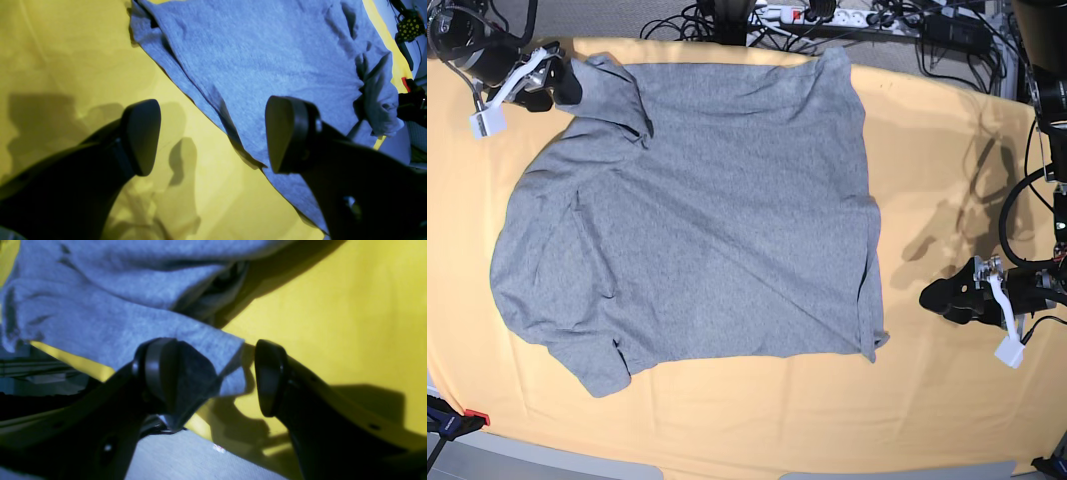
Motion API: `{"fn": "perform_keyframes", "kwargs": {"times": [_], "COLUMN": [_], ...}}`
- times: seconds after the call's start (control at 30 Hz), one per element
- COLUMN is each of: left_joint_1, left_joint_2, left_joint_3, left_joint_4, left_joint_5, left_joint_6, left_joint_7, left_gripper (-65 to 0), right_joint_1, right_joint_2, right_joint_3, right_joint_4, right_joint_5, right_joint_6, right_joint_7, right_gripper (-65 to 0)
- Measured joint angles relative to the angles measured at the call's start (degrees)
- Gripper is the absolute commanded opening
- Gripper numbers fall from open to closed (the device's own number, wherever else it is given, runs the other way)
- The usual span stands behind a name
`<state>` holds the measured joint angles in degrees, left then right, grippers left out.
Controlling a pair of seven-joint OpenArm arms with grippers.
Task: Layout the t-shirt on the table in an organized manner, then fold the t-shirt properly
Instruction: 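Tug the grasped shoulder edge outward with the right gripper, then lift the shirt edge with the right gripper, shake it outward, release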
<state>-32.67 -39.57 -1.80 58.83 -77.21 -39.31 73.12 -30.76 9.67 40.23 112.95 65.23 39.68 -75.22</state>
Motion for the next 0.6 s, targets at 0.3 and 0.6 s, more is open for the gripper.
{"fn": "perform_keyframes", "kwargs": {"times": [0.3, 0.6], "left_joint_1": [0.0, 0.0], "left_joint_2": [0.0, -0.1], "left_joint_3": [0.0, 0.0], "left_joint_4": [0.0, 0.0], "left_joint_5": [0.0, 0.0], "left_joint_6": [0.0, 0.0], "left_joint_7": [0.0, 0.0], "left_gripper": [-15.6, -15.6], "right_joint_1": [0.3, -0.5], "right_joint_2": [0.0, 0.1], "right_joint_3": [0.0, 1.3], "right_joint_4": [0.0, 8.1], "right_joint_5": [18.3, 18.1], "right_joint_6": [0.0, 0.0], "right_joint_7": [-5.6, -5.9], "right_gripper": [-65.0, -65.0]}}
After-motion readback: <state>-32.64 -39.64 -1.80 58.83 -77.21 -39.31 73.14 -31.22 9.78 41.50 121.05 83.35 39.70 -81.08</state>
